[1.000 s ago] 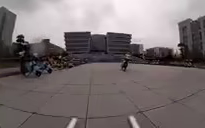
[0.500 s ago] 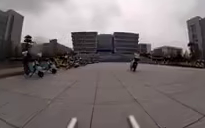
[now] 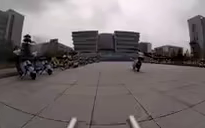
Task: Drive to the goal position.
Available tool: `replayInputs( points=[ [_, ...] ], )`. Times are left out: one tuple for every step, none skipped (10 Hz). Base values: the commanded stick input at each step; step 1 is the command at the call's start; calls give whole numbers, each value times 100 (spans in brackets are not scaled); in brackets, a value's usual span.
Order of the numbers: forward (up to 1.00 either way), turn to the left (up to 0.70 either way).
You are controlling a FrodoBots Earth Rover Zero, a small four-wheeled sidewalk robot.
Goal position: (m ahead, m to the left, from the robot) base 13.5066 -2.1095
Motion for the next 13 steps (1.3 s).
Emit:
replayInputs(
  points=[
    [100,0],
    [100,0],
    [100,0],
    [100,0],
    [100,0],
    [100,0],
    [100,0],
    [100,0],
    [100,0],
    [100,0],
    [100,0],
    [100,0],
    [100,0]
  ],
)
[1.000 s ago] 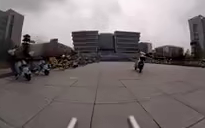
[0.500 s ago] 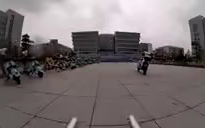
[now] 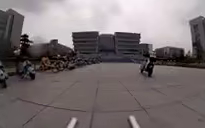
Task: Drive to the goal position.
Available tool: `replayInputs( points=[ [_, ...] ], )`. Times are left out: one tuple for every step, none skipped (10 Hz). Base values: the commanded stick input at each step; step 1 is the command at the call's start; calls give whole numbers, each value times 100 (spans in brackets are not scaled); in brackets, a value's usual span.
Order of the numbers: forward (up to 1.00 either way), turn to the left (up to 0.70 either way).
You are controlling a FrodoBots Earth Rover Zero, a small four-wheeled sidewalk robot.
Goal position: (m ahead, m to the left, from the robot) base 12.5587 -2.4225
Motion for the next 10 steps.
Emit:
replayInputs(
  points=[
    [100,0],
    [100,0],
    [100,0],
    [100,0],
    [100,0],
    [100,0],
    [100,0],
    [100,0],
    [100,0],
    [100,0]
  ],
)
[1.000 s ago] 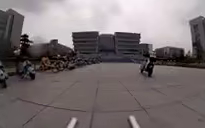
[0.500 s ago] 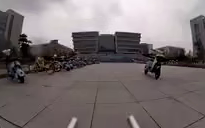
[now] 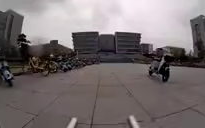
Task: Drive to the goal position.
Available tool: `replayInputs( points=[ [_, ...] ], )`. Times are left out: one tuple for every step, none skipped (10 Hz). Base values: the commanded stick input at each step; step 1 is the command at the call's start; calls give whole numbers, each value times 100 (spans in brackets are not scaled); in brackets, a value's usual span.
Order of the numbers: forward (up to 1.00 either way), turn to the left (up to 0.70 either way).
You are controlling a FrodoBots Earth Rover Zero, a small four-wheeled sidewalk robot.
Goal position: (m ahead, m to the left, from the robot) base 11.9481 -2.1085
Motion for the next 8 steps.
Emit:
replayInputs(
  points=[
    [100,-10],
    [100,-35],
    [100,-26],
    [100,-8],
    [100,-6],
    [100,-30],
    [100,0],
    [100,0]
  ],
)
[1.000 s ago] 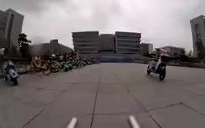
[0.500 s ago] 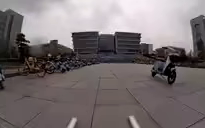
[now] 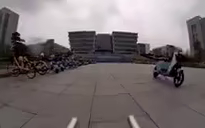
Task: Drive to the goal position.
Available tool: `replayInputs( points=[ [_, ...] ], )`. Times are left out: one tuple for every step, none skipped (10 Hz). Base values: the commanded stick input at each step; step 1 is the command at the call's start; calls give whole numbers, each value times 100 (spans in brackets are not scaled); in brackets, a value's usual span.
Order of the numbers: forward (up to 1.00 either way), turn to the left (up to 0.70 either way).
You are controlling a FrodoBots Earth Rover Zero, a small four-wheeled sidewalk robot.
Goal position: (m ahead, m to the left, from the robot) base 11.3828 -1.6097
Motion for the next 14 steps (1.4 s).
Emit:
replayInputs(
  points=[
    [100,0],
    [100,0],
    [100,0],
    [100,0],
    [100,0],
    [100,0],
    [100,0],
    [100,0],
    [100,0],
    [100,0],
    [100,0],
    [100,0],
    [100,0],
    [100,0]
  ],
)
